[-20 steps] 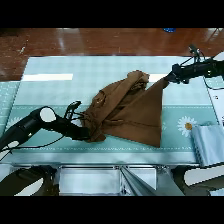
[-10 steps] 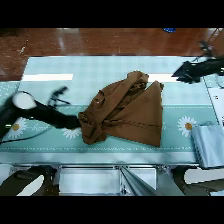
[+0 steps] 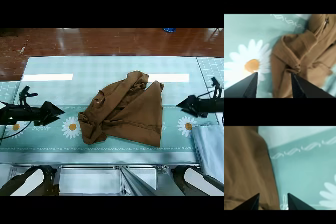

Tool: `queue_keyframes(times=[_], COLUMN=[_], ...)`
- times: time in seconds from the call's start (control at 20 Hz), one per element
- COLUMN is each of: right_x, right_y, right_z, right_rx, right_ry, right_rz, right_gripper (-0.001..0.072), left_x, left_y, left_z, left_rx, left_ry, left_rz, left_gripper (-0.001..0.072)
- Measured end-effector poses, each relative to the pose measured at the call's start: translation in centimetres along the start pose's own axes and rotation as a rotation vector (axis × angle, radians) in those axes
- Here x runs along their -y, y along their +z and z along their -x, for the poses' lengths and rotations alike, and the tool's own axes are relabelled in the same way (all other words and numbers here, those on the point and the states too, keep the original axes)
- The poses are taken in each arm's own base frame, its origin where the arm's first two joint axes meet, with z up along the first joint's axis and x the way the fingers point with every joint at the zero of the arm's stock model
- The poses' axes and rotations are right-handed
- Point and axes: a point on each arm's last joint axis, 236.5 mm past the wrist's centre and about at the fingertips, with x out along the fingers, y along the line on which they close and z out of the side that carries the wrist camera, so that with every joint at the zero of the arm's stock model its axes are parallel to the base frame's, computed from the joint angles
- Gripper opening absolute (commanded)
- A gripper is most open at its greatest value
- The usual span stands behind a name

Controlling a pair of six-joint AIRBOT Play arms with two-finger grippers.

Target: Fold the shirts.

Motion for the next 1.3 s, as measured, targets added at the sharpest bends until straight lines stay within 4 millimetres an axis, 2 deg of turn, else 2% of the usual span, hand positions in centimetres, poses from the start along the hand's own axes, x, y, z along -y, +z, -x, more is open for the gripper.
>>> queue_keyframes(times=[0.15,0.35,0.6,0.8,0.9,0.95,1.0,1.2,1.3], right_x=[-0.1,-0.5,-0.5,-0.4,-0.1,0.0,0.1,0.4,0.9], right_y=[-2.2,-3.7,-4.5,-4.7,-4.8,-4.9,-5.1,-5.7,-6.8], right_z=[-0.4,-0.4,-0.4,-0.4,-0.4,-0.4,-0.4,-0.3,-0.6], right_rx=[-0.022,-0.050,-0.072,-0.080,-0.085,-0.090,-0.097,-0.123,-0.160], right_ry=[0.020,0.040,0.043,0.035,0.025,0.020,0.016,0.003,-0.015], right_rz=[-0.009,-0.007,-0.004,0.001,0.004,0.006,0.008,0.016,0.019], right_gripper=[0.0409,0.0409,0.0409,0.0409,0.0409,0.0409,0.0409,0.0409,0.0409], left_x=[0.1,0.6,1.2,1.5,1.4,1.3,1.0,1.0,1.1], left_y=[-0.7,-1.5,-1.8,-2.0,-2.1,-2.2,-2.3,-2.9,-3.5], left_z=[-2.7,-5.8,-8.2,-9.2,-9.6,-9.8,-10.1,-10.7,-10.7], left_rx=[-0.098,-0.206,-0.264,-0.288,-0.299,-0.304,-0.307,-0.330,-0.358], left_ry=[-0.057,-0.074,-0.056,-0.048,-0.043,-0.038,-0.029,-0.014,0.001], left_rz=[0.077,0.102,0.088,0.088,0.093,0.095,0.095,0.036,-0.005], left_gripper=[0.0507,0.0507,0.0506,0.0494,0.0385,0.0246,0.0033,0.0027,0.0027])
